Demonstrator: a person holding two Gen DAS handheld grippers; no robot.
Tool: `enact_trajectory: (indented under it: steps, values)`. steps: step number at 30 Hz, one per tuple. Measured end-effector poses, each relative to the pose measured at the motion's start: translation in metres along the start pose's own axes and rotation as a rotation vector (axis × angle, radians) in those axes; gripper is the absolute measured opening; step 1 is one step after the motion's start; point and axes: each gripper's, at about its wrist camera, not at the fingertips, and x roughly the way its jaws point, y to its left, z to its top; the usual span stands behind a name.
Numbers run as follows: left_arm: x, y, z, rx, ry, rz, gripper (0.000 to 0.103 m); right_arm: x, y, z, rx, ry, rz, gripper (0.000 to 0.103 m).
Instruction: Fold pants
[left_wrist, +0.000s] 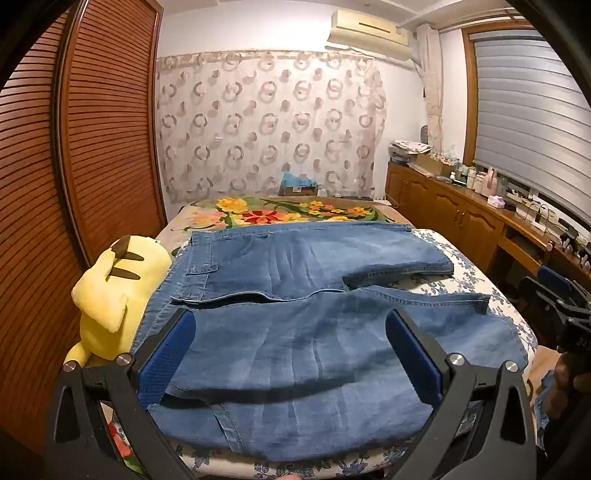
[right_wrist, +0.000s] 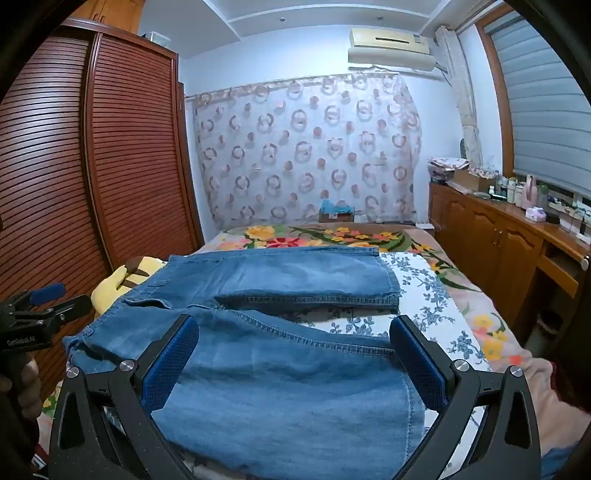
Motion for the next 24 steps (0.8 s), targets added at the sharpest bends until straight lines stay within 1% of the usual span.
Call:
enact_trajectory:
  steps: [9, 14, 24]
  values:
    - [0.0006, 0.0004, 0.0003, -0.004, 0.017, -0.001, 0.103, 0.0003, -0.0008, 0.0003, 0.014, 0.005, 0.013, 0.103]
    - [0.0006, 0.0003, 0.0003, -0.001, 0.017, 0.001, 0.103, 0.0014, -0.0043, 0.0001, 0.011, 0.008, 0.01, 0.103]
    - [0.0007, 0.0, 0.0003, 0.004, 0.015, 0.004, 0.103, -0.0009, 0.0008, -0.0011, 0.012, 0.002, 0.004, 0.103]
